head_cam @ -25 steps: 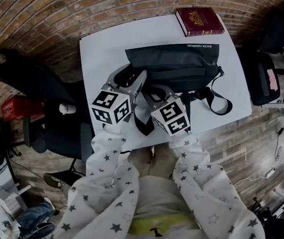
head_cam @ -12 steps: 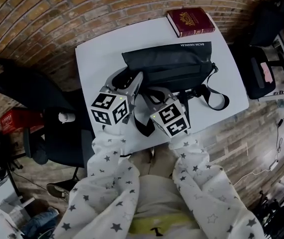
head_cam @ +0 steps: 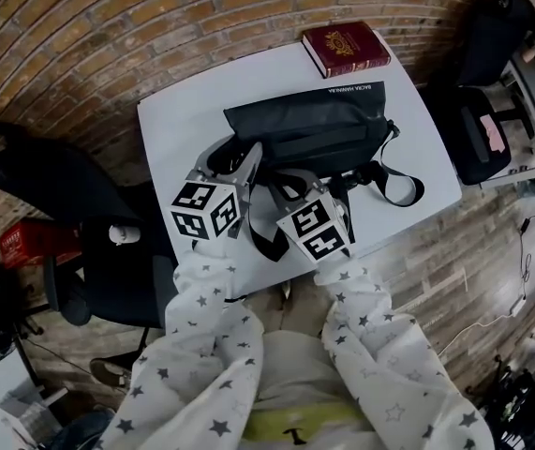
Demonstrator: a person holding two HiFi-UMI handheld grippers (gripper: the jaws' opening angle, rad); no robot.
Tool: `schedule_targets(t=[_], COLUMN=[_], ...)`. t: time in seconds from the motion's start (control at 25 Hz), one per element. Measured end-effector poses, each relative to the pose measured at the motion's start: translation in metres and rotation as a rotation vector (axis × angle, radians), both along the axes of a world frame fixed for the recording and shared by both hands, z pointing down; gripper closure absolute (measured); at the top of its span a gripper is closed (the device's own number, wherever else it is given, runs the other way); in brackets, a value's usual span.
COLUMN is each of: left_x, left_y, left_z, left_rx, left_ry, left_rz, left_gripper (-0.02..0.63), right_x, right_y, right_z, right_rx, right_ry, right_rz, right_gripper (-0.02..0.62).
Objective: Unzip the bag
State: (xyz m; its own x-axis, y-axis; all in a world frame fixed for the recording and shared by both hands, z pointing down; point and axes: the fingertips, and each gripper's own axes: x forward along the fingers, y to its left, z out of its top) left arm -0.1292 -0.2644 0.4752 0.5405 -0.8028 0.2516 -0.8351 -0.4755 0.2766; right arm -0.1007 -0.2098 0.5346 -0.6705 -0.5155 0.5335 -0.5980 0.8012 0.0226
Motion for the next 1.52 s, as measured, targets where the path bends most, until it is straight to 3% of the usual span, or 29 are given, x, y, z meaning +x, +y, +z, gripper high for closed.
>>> schedule_targets(t=[0.4, 1.0, 1.52], left_x=[-0.010, -0.007, -0.009], left_y=[-0.003, 0.001, 0.001], left_z=[0.002, -0.001, 0.002], left_rx=[0.014, 0.023, 0.028], left_ry=[-0.047, -0.078, -0.087], left_rz=[-0.012, -0.095, -0.134], left_gripper=[0.468, 0.471, 0.471], right_x=[0.009, 0.019, 0.036], right_y=[-0.010, -0.008, -0.017], right_z=[0.001, -0.006, -0.006], right_rx=[0.006, 0.015, 0.026], right_ry=[0.050, 0.079, 0.094], right_rz=[0.015, -0.069, -0.042], right_gripper=[0.575, 0.575, 0.578])
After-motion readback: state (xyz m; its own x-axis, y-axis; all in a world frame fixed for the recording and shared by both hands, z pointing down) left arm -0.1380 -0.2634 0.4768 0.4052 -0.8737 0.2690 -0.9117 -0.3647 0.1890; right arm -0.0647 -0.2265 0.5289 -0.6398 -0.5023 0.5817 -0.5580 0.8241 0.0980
